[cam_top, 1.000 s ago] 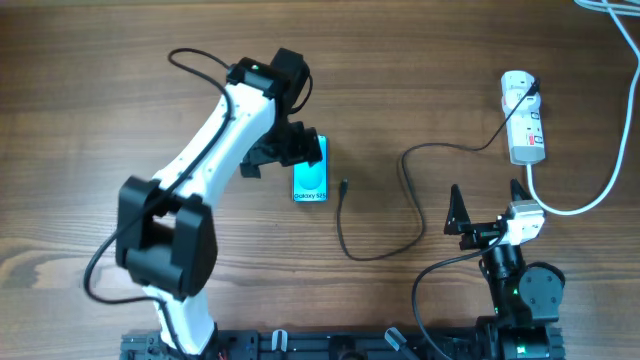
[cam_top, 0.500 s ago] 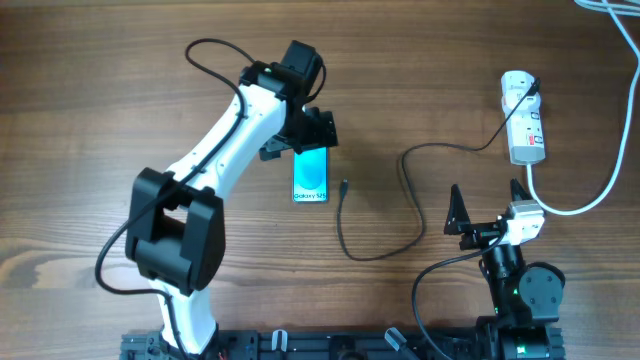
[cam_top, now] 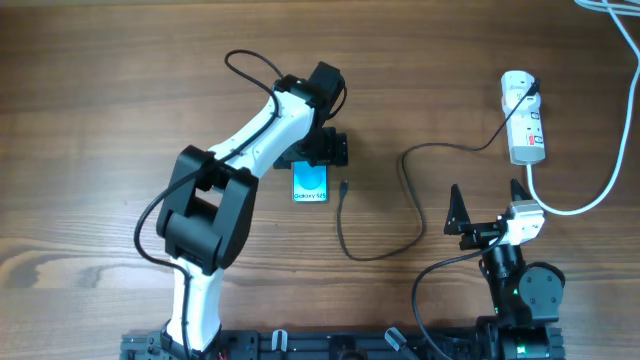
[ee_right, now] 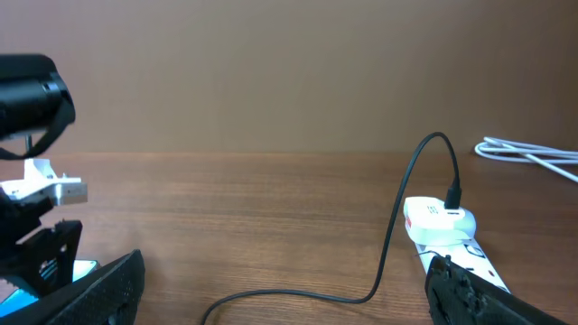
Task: Plug charger to phone and switch on socket
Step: 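Move the left gripper over the blue phone and lower it, then close the left gripper on the phone's bottom edge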
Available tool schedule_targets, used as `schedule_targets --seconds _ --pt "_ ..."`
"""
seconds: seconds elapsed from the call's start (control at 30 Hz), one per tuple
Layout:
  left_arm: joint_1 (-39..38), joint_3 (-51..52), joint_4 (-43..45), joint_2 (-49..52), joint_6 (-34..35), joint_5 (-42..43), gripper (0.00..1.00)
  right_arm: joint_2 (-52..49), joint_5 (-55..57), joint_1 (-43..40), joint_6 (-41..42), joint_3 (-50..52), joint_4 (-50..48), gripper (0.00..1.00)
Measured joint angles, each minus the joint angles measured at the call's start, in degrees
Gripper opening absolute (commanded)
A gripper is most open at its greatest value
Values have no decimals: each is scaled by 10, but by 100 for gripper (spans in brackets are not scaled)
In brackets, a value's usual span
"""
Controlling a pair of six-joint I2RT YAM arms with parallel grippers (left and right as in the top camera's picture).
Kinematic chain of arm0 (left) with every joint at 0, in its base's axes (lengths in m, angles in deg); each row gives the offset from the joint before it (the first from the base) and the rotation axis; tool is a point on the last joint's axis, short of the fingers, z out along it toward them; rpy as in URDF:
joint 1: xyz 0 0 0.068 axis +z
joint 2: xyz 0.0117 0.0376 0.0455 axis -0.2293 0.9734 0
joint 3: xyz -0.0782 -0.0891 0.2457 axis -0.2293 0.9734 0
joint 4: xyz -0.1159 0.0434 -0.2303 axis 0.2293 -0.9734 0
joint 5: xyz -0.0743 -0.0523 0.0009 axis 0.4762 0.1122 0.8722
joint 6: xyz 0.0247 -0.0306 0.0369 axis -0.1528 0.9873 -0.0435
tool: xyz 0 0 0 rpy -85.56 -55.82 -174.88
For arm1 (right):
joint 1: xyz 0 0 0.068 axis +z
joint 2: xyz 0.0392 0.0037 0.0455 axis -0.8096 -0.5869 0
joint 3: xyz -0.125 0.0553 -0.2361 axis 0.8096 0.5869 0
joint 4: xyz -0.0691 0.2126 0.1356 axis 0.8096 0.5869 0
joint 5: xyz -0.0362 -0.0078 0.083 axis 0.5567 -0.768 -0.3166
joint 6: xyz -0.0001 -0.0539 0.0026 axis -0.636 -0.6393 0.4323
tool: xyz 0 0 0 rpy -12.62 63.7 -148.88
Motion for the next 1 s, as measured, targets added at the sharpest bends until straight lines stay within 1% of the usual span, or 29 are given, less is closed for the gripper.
schedule_targets --seconds 0.63,1.0 --pt "0 0 18 3 -13 -3 100 0 0 0 0 0 0 100" --pt "0 0 17 26 -21 -17 100 0 0 0 0 0 0 100"
